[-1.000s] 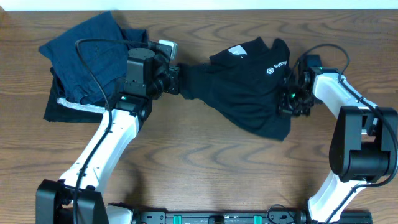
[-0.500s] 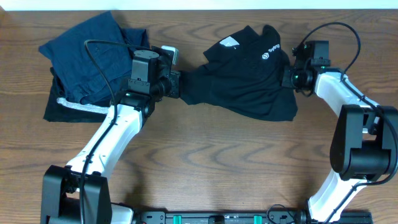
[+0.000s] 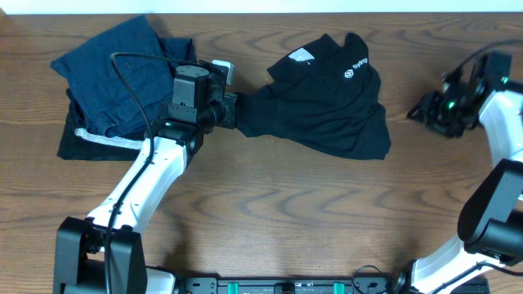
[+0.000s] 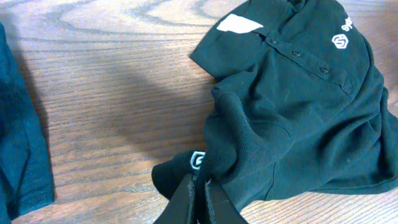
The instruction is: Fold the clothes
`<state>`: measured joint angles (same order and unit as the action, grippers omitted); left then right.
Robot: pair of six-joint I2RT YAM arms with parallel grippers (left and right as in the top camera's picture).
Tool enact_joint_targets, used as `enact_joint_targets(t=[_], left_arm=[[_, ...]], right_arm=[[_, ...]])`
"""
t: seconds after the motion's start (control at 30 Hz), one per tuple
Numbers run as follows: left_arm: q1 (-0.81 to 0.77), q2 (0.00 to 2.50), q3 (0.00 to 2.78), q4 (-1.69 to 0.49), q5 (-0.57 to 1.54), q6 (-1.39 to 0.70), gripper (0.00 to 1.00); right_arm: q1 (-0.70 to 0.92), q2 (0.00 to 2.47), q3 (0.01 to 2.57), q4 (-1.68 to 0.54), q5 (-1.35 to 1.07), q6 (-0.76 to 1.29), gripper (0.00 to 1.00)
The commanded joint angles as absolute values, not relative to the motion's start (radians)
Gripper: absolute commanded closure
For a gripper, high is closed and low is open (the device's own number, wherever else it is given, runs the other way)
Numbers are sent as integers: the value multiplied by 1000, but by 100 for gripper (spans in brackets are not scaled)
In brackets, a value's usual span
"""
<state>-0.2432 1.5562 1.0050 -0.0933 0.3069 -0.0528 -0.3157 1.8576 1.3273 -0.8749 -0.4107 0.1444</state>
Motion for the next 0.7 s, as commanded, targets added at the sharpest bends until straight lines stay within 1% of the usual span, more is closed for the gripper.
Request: enact_joint_targets(t=[0.0, 0.17, 0.33, 0.37, 0.4, 0.43, 0.57, 0.67], left_arm=[[-244, 1557, 1016, -89, 294, -59, 94], [-244, 1557, 1016, -89, 294, -58, 94], [-244, 1557, 1016, -97, 294, -58, 94], [-244, 1557, 1016, -97, 294, -58, 94], [-244, 1557, 1016, -96, 294, -58, 94], [-244, 1557, 1016, -96, 294, -58, 94], [-244, 1557, 1016, -96, 294, -59, 94], [-244, 1557, 1016, -97, 294, -89, 94]], right_arm=[[-298, 1870, 1206, -824, -585, 142, 48], [-287, 1870, 1079, -678, -584, 174, 48], [-277, 1870, 997, -514, -584, 191, 55], [-273, 1870, 980, -475, -584, 191, 62], [-271, 1870, 966, -439, -584, 191, 85], [-271, 1870, 957, -412, -584, 191, 99], [-282, 1870, 979, -385, -612, 197, 99], [-306, 1868, 1058, -454, -637, 171, 99]])
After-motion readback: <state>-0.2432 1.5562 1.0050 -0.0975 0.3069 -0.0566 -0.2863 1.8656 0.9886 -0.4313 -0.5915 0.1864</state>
